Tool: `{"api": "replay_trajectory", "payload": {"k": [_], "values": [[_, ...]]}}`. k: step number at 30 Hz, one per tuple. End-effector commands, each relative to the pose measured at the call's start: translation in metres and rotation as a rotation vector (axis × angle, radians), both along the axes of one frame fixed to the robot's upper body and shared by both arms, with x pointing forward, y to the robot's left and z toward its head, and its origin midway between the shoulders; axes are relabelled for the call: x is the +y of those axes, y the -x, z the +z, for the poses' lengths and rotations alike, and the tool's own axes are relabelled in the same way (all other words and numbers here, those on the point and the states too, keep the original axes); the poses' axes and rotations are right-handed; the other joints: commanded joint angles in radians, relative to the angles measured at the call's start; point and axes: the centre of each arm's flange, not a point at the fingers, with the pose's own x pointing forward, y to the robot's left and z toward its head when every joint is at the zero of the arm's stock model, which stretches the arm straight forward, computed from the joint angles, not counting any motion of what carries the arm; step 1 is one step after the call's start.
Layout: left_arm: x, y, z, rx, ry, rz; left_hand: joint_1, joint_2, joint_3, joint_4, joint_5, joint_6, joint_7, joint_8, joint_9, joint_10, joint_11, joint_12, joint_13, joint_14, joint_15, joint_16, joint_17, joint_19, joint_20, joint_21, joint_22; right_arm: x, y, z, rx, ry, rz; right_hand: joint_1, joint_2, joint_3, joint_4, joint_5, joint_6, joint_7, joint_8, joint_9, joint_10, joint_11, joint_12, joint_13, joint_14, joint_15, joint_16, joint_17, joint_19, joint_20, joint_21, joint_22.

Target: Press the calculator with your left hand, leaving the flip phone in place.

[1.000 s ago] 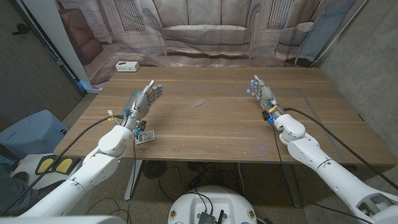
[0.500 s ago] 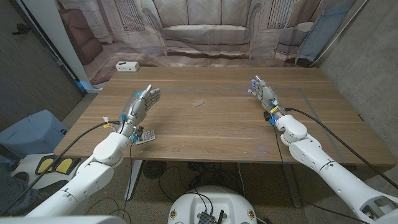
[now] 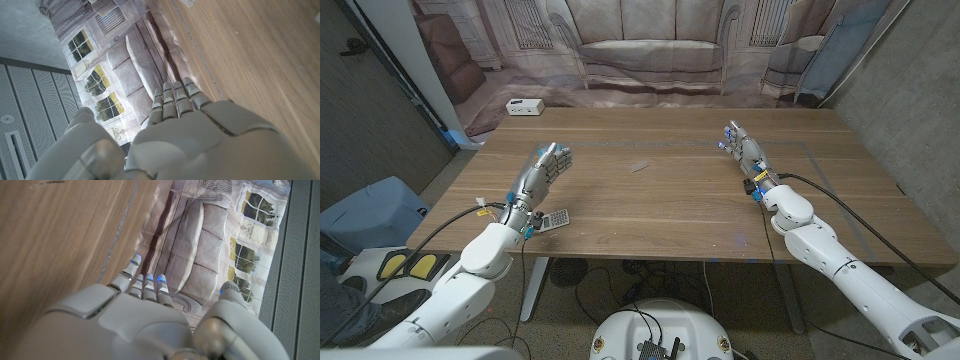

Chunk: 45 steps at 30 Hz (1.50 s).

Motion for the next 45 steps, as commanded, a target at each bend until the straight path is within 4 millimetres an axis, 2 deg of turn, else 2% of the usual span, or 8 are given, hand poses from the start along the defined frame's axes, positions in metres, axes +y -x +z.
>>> {"api": "replay_trajectory", "payload": {"k": [1, 11, 21, 33, 45], "values": [[0.010, 0.013, -0.019, 0.007, -0.006, 0.032, 0.009, -0.003, 0.001, -0.008, 0.005, 0.011, -0.002, 0.000, 0.002, 0.009, -0.005, 0.010, 0.001, 0.013, -0.001, 0.006, 0.003, 0.010, 0.001, 0.003, 0.004, 0.008, -0.004, 0.004, 0.000, 0.015, 0.008, 0.007, 0.007, -0.002, -0.006, -0.001, 0.010, -0.002, 0.006, 0.003, 0.007, 0.004, 0.005, 0.002, 0.006, 0.004, 0.008, -0.001, 0.006, 0.000, -0.006, 0.006], [0.020, 0.030, -0.036, -0.001, -0.002, 0.054, 0.012, -0.002, 0.000, -0.010, 0.005, 0.015, 0.003, -0.001, 0.002, 0.013, 0.009, 0.009, 0.000, 0.016, 0.004, 0.003, 0.003, 0.014, -0.009, -0.001, 0.004, 0.014, -0.007, 0.008, 0.000, 0.030, 0.021, 0.008, 0.008, -0.002, -0.007, -0.001, 0.011, -0.003, 0.006, 0.003, 0.008, 0.004, 0.005, 0.002, 0.006, 0.004, 0.008, -0.001, 0.007, 0.001, -0.008, 0.006], [0.029, 0.050, -0.043, -0.038, 0.007, 0.106, 0.016, -0.002, -0.001, -0.014, 0.005, 0.027, 0.006, 0.001, 0.003, 0.022, 0.002, 0.010, 0.000, 0.028, 0.004, 0.004, 0.003, 0.023, -0.010, -0.003, 0.003, 0.013, -0.002, 0.009, -0.019, 0.031, 0.020, 0.008, 0.008, -0.003, -0.008, -0.002, 0.012, -0.003, 0.006, 0.003, 0.010, 0.003, 0.005, 0.002, 0.008, 0.003, 0.008, -0.001, 0.009, 0.002, -0.010, 0.006], [0.034, 0.062, -0.067, -0.084, 0.092, 0.129, 0.020, -0.009, -0.005, -0.020, 0.005, 0.054, 0.007, 0.006, 0.003, 0.044, -0.001, 0.015, 0.000, 0.052, 0.005, 0.007, 0.003, 0.053, -0.005, 0.000, 0.003, 0.010, 0.000, 0.007, -0.022, 0.025, 0.018, 0.007, 0.009, -0.004, -0.009, -0.002, 0.012, -0.002, 0.005, 0.003, 0.009, 0.003, 0.004, 0.002, 0.016, 0.008, 0.011, -0.002, 0.017, 0.005, -0.010, 0.006], [0.043, 0.080, -0.081, -0.068, 0.097, 0.181, 0.023, -0.012, -0.009, -0.024, 0.006, 0.070, 0.009, 0.008, 0.004, 0.059, -0.001, 0.018, 0.000, 0.067, 0.005, 0.008, 0.004, 0.070, 0.000, 0.000, 0.003, 0.010, 0.001, 0.003, -0.014, 0.023, 0.021, 0.008, 0.011, -0.004, -0.011, -0.002, 0.013, 0.000, 0.004, 0.003, 0.014, 0.006, 0.006, 0.002, 0.017, 0.008, 0.011, -0.002, 0.020, 0.006, -0.013, 0.006]]}}
